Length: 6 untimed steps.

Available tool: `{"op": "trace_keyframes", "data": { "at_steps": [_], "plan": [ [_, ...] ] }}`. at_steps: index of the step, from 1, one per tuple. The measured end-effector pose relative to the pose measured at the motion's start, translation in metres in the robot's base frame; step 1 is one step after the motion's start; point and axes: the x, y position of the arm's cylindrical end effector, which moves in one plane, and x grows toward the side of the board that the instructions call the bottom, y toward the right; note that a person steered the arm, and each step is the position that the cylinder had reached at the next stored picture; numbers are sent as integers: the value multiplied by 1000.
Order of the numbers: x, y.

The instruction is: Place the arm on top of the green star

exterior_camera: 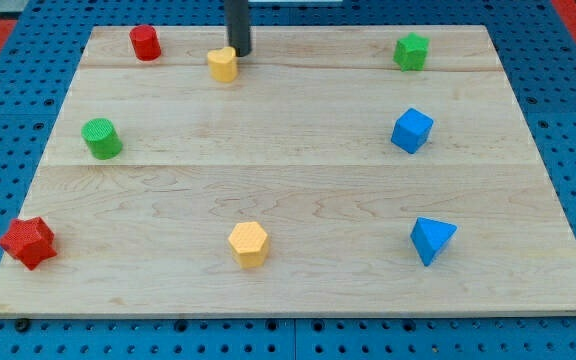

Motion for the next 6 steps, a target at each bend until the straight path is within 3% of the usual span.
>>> {"op": "trace_keyframes", "data": {
  "at_steps": [1,2,6],
  "plan": [
    [16,-23],
    [28,18],
    [17,36]
  ]
}}
